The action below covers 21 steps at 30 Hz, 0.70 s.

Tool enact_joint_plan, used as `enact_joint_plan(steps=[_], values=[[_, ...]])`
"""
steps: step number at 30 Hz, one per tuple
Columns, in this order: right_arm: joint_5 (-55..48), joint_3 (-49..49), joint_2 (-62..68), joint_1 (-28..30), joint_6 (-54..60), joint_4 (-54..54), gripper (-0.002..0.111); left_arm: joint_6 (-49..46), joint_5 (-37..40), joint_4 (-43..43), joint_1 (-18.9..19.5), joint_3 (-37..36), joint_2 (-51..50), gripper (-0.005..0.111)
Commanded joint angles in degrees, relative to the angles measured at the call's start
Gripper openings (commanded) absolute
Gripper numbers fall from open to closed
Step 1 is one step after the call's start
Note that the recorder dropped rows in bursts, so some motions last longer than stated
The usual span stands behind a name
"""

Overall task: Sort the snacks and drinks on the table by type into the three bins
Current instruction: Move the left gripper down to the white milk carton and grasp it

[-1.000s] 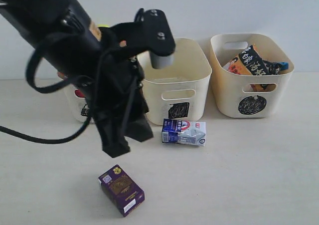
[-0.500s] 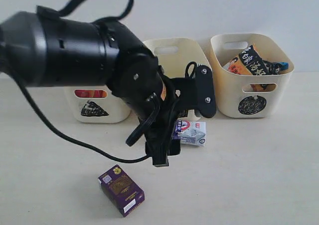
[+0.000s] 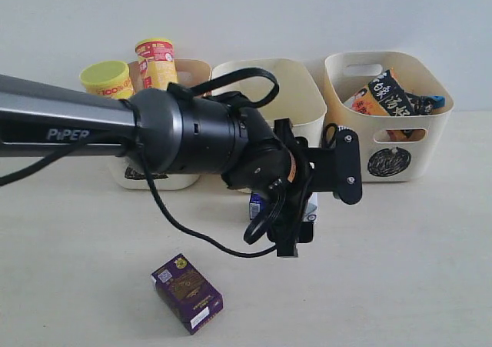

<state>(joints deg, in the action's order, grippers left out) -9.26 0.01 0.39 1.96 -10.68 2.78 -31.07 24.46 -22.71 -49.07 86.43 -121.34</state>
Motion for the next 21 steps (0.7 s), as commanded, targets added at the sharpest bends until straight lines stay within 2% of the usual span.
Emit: enact_joint_plan(steps=[1,11,17,21], values=[[0.26,-0.01,-0.39,0.28,0.08,0.29,0.0,0.61,-3.41,-0.44,-0.19,0.99,-2.47,0.079],[0.26,-0.01,-0.39,0.18,0.08,0.29,0.0,0.61,-7.51,-5.61,0.18,1.84,-6.73,0.078],[0.26,-0.01,-0.39,0.18,0.08,0.29,0.0,2.71,-8.13,-5.62,2.86,3.61,-8.98,0.075],[0.26,-0.01,-0.39,0.18,0.08,0.29,0.0,3.19,-8.3,-5.15,3.2,5.32,-10.63,0.075]])
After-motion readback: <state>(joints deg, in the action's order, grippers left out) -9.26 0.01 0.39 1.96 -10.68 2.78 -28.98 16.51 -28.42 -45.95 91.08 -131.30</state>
